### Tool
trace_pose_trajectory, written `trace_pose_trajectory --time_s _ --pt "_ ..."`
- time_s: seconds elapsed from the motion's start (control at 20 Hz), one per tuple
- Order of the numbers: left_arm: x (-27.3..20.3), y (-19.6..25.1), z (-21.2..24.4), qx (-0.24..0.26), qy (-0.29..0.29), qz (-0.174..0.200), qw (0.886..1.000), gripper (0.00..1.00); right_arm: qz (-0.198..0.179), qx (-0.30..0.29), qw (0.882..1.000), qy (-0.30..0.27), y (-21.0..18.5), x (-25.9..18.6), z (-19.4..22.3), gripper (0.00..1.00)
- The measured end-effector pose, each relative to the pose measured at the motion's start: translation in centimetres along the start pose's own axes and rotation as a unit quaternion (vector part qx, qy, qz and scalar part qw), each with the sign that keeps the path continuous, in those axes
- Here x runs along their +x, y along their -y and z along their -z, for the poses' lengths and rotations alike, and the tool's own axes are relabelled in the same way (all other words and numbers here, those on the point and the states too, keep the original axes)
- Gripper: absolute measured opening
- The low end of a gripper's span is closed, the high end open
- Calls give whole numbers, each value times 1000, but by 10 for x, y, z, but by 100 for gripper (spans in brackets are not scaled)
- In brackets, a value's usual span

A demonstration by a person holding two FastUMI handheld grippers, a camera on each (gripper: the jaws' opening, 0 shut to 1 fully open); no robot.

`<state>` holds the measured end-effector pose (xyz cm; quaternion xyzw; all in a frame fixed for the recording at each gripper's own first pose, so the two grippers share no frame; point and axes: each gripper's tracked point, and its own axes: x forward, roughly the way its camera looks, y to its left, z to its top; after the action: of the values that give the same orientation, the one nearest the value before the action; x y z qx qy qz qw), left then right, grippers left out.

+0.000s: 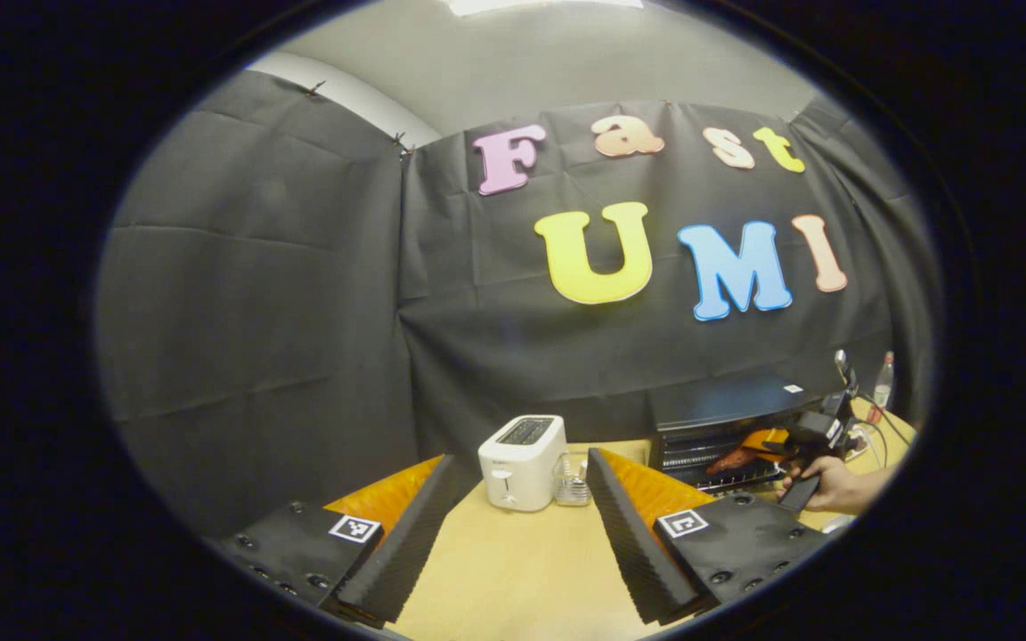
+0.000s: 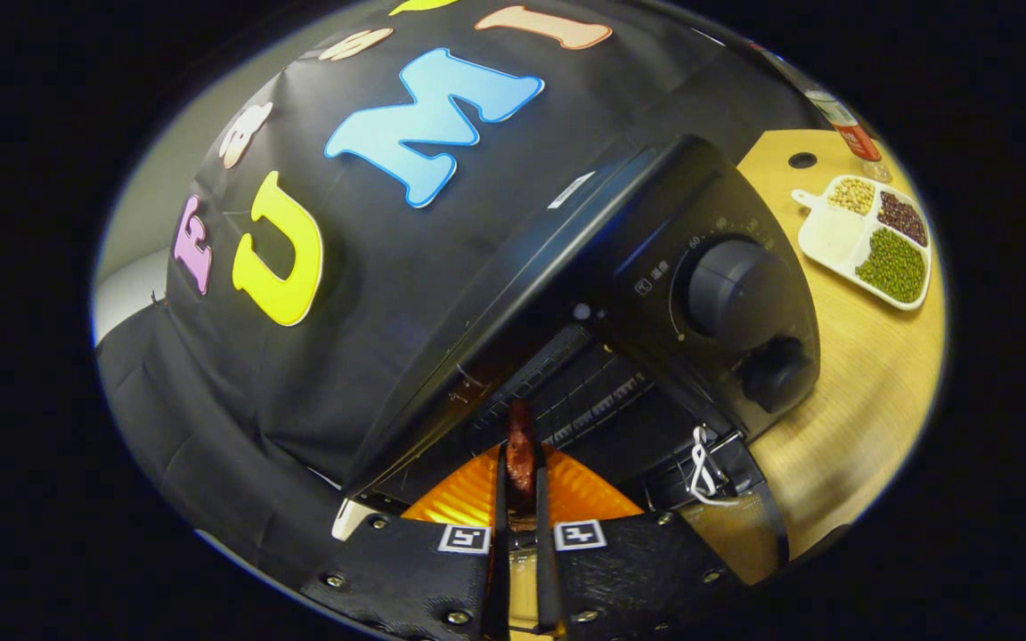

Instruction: Open the electric oven with the left hand, put the food in, and close the electric oven.

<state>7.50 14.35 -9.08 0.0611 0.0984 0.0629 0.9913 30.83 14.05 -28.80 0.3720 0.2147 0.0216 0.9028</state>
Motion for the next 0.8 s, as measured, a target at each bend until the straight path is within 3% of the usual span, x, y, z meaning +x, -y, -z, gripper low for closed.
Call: trace_pose_trajectory --time_s 0.05,0.15,0.3,0.6,0.8 --pt "2 1 3 0 -4 1 1000 100 11 -27 1000 3 4 0 -2 13" --pt "7 5 9 -8 -6 5 1000 100 27 -72 997 10 7 -1 -9 29" --pt "13 17 16 -20 -11 12 1000 100 48 -113 992 5 16 -8 -7 100" --pt "20 68 27 -45 -16 51 998 100 52 -220 974 10 15 -58 -20 98" --pt "24 115 37 -52 -20 96 994 99 27 -270 962 34 -6 -112 -46 98"
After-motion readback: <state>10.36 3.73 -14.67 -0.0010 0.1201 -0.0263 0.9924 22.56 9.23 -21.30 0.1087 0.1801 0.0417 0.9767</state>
